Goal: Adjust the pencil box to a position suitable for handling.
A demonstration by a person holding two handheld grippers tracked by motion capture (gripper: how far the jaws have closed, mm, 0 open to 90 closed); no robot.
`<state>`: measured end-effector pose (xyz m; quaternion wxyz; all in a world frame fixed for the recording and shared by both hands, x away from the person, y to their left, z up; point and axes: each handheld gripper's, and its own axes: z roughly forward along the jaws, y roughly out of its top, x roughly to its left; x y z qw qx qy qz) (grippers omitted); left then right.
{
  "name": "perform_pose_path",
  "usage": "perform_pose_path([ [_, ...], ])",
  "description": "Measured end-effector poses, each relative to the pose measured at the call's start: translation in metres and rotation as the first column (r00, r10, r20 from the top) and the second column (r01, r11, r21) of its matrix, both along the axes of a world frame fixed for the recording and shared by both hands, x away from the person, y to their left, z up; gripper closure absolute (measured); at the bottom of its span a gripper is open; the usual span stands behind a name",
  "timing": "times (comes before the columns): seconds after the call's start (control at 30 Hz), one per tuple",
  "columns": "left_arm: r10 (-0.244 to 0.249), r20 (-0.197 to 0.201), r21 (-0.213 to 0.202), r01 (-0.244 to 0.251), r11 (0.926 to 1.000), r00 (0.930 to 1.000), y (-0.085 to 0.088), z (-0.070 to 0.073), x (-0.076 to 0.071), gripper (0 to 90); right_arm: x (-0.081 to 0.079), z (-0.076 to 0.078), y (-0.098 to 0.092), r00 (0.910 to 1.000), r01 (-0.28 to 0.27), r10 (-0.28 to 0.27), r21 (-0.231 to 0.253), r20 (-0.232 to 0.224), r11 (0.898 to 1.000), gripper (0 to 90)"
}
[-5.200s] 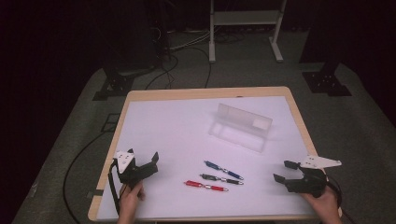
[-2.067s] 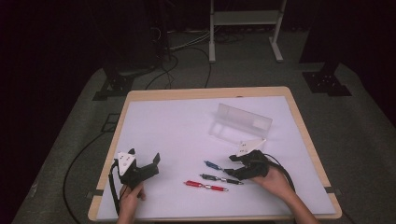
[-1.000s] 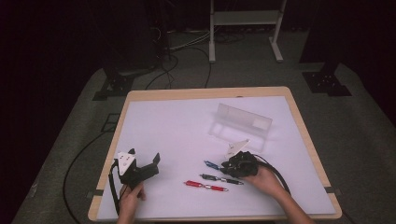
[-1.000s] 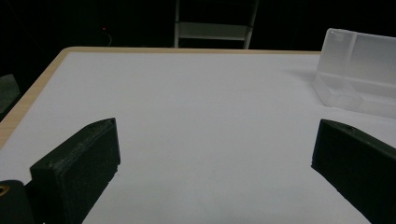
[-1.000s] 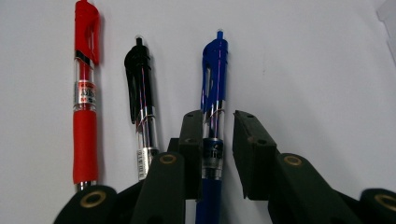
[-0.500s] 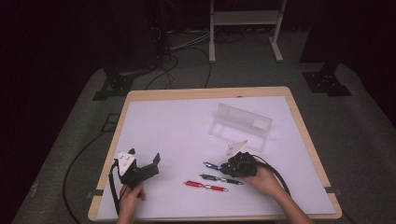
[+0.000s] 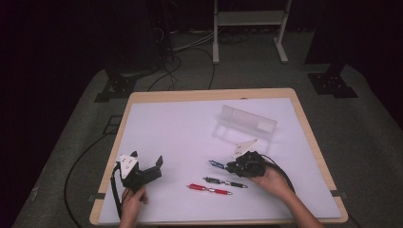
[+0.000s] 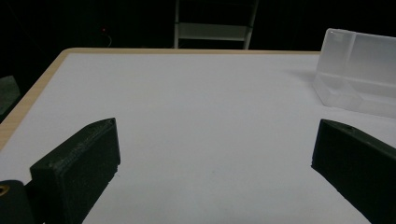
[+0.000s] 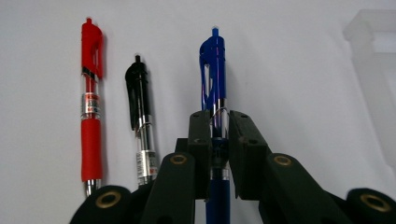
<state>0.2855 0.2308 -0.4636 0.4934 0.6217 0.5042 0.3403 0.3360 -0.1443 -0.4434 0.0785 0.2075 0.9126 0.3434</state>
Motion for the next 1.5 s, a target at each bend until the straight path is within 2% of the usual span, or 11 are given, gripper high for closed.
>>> perform_pose_path([
  [0.27, 0.002, 0.001, 0.001, -0.002, 1.0, 1.0, 0.0, 0.0, 0.0, 0.4, 0.012, 0.023, -0.016, 0.999, 0.035, -0.036, 0.037, 0.024, 0.999, 78.8],
  [0.47, 0.001, 0.0, 0.002, -0.001, 1.0, 1.0, 0.0, 0.0, 0.0, 0.4, 0.021, 0.036, -0.024, 0.9975, 0.056, -0.058, 0.041, 0.04, 0.998, 78.7],
  [0.73, -0.001, 0.001, 0.005, 0.001, 1.0, 1.0, -0.001, 0.0, 0.0, 0.3, 0.033, 0.045, -0.033, 0.9958, 0.08, -0.082, 0.047, 0.042, 0.996, 78.8],
  [1.13, -0.001, 0.002, 0.001, 0.001, 1.0, 1.0, 0.0, 0.0, 0.0, 0.4, 0.048, 0.055, -0.039, 0.9922, 0.111, -0.113, 0.031, 0.053, 0.993, 78.8],
  [1.5, 0.0, 0.002, 0.001, 0.0, 1.0, 1.0, 0.0, 0.0, -0.001, 0.4, 0.059, 0.055, -0.045, 0.9898, 0.131, -0.132, 0.024, 0.053, 0.991, 78.8],
])
